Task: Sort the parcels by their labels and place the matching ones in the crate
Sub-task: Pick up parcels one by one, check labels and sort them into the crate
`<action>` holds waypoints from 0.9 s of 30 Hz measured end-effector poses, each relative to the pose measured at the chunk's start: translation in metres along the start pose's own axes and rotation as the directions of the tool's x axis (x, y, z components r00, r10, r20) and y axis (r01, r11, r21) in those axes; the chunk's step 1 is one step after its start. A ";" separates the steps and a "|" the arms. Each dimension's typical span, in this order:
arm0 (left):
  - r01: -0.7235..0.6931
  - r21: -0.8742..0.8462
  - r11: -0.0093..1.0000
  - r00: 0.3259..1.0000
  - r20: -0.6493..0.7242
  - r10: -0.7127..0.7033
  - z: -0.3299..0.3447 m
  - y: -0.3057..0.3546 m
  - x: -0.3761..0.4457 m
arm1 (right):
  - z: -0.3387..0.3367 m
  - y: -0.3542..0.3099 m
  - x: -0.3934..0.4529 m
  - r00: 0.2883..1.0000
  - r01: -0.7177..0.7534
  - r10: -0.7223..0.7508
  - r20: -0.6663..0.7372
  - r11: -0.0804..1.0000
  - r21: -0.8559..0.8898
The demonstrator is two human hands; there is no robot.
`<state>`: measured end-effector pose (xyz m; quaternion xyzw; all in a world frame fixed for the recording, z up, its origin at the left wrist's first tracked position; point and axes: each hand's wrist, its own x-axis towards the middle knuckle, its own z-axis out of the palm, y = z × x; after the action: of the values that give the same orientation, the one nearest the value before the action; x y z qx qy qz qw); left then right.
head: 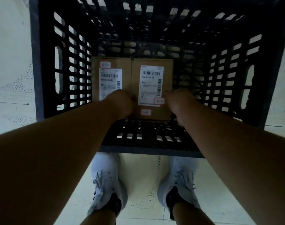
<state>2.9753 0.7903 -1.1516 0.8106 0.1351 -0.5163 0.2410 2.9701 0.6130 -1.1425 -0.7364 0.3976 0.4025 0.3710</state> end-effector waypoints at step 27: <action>-0.166 0.296 0.941 0.974 -0.097 0.202 -0.046 0.027 -0.101 | -0.018 -0.030 -0.095 0.891 0.401 -0.450 -0.055 0.839 -0.368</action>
<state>2.9797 0.7948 -1.0375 0.8770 -0.0023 -0.4532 0.1597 2.9685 0.6366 -1.0443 -0.8860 0.1714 0.3213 0.2869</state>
